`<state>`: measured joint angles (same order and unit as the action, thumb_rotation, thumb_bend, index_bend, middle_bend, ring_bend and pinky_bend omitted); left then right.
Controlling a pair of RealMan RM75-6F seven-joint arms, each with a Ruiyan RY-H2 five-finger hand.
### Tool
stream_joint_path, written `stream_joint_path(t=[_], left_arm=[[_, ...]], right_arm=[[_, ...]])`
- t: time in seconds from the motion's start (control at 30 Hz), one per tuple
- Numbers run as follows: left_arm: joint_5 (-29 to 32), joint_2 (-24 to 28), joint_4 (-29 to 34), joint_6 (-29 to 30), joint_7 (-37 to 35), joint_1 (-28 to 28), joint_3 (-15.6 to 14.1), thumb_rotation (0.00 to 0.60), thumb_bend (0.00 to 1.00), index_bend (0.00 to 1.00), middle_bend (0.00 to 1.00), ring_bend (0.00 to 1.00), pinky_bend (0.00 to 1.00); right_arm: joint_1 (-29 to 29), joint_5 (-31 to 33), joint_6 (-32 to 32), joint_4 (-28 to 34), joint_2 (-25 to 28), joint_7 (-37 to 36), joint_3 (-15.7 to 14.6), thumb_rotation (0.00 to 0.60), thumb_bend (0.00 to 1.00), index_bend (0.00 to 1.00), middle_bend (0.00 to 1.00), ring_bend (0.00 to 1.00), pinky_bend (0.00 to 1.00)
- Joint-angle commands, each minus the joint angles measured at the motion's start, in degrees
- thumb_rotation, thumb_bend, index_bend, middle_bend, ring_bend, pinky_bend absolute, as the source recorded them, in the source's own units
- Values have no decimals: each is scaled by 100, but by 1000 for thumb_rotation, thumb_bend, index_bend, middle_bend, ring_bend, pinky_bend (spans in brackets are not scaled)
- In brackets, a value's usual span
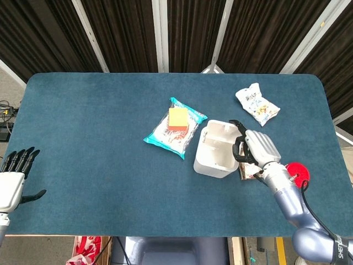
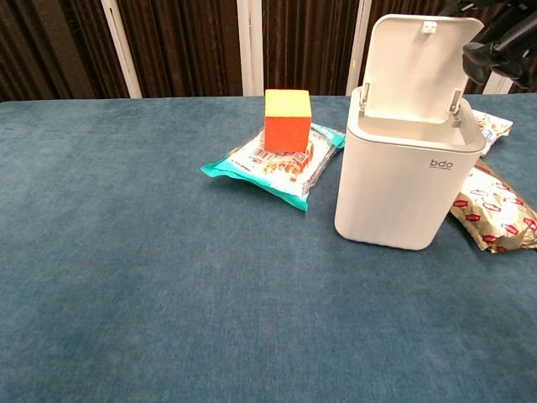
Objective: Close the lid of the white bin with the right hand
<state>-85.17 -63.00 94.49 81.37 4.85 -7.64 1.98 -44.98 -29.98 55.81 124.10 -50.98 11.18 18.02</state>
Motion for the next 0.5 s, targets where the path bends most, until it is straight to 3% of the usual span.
stream_joint_path(t=[0.03, 0.27, 0.5], left_arm=[[-3, 4, 4, 9, 2, 3, -2, 600, 0, 0, 0, 0, 0], [-9, 2, 19, 18, 51, 6, -14, 600, 0, 0, 0, 0, 0], [-23, -12, 20, 37, 100, 6, -17, 600, 0, 0, 0, 0, 0]], right_arm=[[-21, 34, 26, 52, 36, 15, -19, 600, 642, 149, 657, 717, 668], [7, 43, -19, 322, 239, 44, -126, 600, 643, 157, 665, 727, 671], [-68, 29, -483, 819, 657, 231, -358, 600, 643, 157, 690, 751, 694]])
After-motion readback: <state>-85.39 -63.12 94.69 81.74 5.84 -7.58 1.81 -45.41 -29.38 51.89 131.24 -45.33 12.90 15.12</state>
